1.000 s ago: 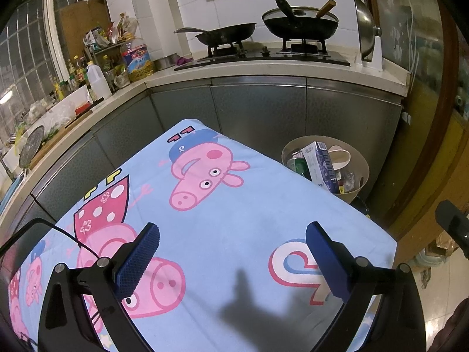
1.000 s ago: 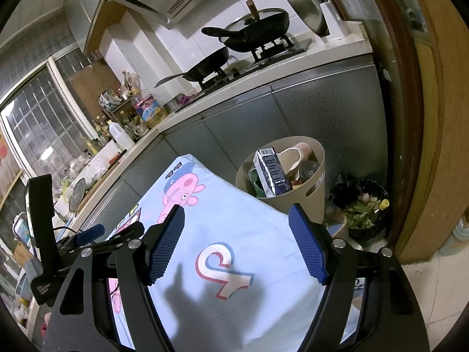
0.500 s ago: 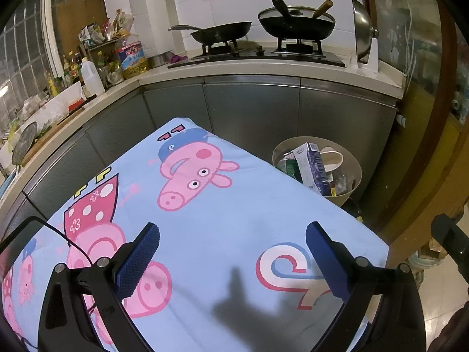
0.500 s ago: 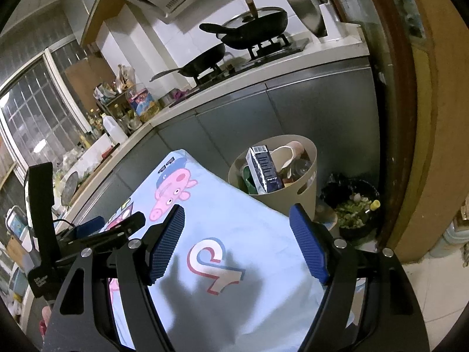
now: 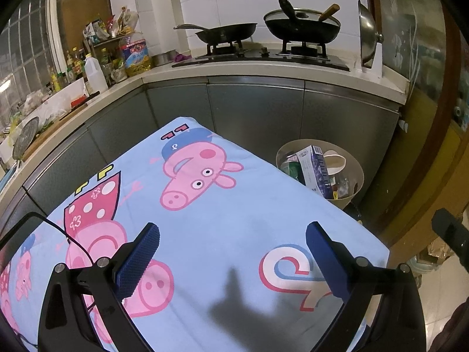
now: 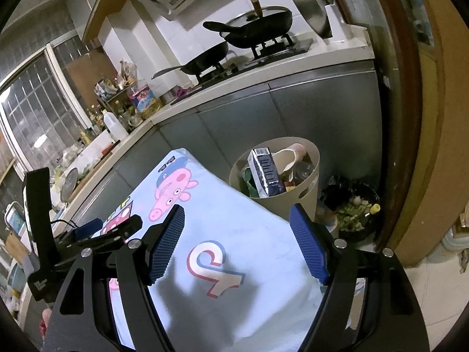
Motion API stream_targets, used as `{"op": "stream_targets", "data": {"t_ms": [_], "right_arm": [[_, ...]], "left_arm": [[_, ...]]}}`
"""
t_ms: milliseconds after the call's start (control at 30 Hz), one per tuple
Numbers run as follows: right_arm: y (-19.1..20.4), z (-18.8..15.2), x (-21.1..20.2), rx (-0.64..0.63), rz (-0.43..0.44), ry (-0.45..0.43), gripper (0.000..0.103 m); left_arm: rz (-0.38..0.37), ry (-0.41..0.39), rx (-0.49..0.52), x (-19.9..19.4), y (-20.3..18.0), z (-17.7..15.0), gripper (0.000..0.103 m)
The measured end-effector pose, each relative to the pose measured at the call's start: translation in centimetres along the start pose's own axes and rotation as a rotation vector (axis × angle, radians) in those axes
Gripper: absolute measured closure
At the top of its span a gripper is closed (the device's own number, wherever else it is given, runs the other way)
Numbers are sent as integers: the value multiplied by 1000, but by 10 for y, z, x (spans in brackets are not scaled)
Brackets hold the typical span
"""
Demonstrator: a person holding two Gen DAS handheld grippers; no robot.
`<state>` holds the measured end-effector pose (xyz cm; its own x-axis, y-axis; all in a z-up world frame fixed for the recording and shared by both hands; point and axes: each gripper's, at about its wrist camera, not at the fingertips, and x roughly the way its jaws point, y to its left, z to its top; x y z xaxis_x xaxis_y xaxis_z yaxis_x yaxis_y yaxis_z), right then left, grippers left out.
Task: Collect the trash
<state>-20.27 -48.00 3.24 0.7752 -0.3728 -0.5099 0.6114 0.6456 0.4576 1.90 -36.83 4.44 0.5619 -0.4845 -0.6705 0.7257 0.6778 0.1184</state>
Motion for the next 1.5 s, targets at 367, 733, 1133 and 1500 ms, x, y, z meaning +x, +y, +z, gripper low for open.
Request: {"op": "stream_targets", "data": {"t_ms": [367,733,1133,1500], "right_arm": [[-7,3,4,5,2,16,29],[-8,4,7,5,0,15,29],[-4,-4,14,9,16,31,29],[-8,-12,13,18,13,29,30]], "left_arm": [[0,9,-2,1,0,0,4],[11,15,0,3,2,-1,4],[19,16,-5,3,4,-1,4],[14,19,8,0,1,-2,4]]}}
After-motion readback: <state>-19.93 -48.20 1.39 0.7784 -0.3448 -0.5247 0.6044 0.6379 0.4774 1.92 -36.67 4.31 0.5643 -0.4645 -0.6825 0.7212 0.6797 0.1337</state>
